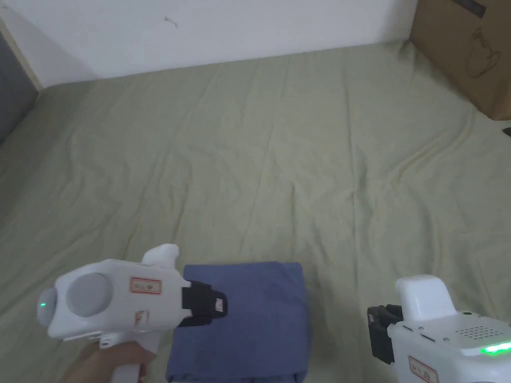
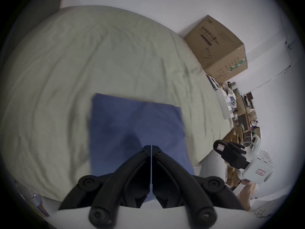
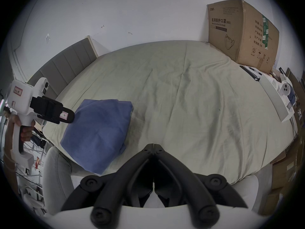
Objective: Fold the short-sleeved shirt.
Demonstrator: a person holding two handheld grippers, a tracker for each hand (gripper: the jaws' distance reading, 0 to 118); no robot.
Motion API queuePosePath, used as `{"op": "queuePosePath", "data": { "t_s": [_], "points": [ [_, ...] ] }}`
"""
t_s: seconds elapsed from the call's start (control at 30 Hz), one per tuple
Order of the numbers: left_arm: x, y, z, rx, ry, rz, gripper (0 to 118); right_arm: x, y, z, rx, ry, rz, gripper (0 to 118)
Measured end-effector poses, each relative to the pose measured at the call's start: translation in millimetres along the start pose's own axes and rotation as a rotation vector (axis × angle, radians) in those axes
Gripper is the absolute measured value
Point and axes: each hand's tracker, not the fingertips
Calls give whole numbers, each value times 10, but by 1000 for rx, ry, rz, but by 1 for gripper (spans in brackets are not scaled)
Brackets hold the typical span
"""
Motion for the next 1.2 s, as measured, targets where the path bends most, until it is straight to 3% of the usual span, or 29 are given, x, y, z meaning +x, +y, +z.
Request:
{"op": "queuePosePath", "data": {
  "t_s": [0.1,0.2,0.4,0.6,0.8,0.87,0.9,0.93,0.97,1.0,1.2],
  "points": [
    [187,-9,-350,-54,7,-24,1,16,-5,10,-3,-4,-2,0],
    [270,-31,-687,-110,-81,42,1,32,-32,43,-12,-13,7,0],
    [530,-109,-996,-199,-141,-41,1,79,-45,62,-26,-34,-1,0],
    [396,-189,-603,-130,-250,-32,1,-54,50,12,-28,5,33,0],
    [-383,-225,269,69,-258,166,2,-439,193,-291,-67,133,116,0],
    [-650,-272,510,121,-226,214,21,-593,251,-443,-88,181,127,0],
    [-764,-307,611,140,-198,218,43,-681,274,-518,-94,202,142,0],
    [-851,-341,674,149,-178,231,74,-764,293,-589,-101,217,156,0],
    [-937,-353,707,151,-159,246,91,-856,313,-666,-112,215,177,0],
    [-1021,-372,714,143,-163,252,97,-937,328,-744,-117,219,202,0],
    [-1503,-285,460,96,-252,372,97,-1185,322,-1067,-179,160,277,0]
  ]
}}
